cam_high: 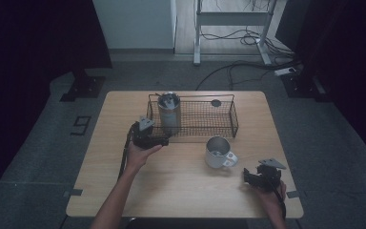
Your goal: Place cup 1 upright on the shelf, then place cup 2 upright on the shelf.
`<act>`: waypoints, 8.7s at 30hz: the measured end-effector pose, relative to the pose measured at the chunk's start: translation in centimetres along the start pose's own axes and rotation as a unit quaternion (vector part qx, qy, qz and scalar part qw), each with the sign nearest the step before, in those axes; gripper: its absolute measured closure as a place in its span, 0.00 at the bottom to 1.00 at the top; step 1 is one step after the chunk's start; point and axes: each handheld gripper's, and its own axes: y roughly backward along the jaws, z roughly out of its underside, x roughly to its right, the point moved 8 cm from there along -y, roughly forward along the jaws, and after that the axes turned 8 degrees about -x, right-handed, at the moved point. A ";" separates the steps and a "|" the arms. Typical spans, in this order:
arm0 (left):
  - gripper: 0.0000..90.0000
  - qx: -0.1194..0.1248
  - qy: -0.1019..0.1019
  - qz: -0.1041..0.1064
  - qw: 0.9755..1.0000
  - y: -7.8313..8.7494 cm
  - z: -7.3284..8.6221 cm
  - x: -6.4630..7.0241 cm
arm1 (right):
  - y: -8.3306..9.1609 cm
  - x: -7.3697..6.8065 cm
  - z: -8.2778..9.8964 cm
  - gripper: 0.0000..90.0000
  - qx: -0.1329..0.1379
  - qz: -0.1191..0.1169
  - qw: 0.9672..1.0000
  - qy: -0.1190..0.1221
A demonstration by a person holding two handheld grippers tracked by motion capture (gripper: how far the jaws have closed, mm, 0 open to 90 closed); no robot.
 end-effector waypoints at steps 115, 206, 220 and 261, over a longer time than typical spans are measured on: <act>0.14 -0.075 0.005 0.058 0.995 2.8 12.2 2.2 | 3.6 -12.4 -9.3 0.00 0.049 -0.128 0.990 0.045; 0.16 -0.097 0.026 0.046 0.994 2.4 13.2 1.1 | 4.8 -12.1 -12.9 0.07 0.060 -0.115 0.989 0.076; 0.16 -0.108 0.030 0.044 0.993 2.2 13.4 0.8 | 5.5 -12.0 -14.0 0.07 0.070 -0.116 0.988 0.074; 0.16 -0.109 0.050 0.067 0.990 2.6 13.3 0.7 | 5.9 -12.9 -19.6 0.07 0.083 -0.111 0.987 0.086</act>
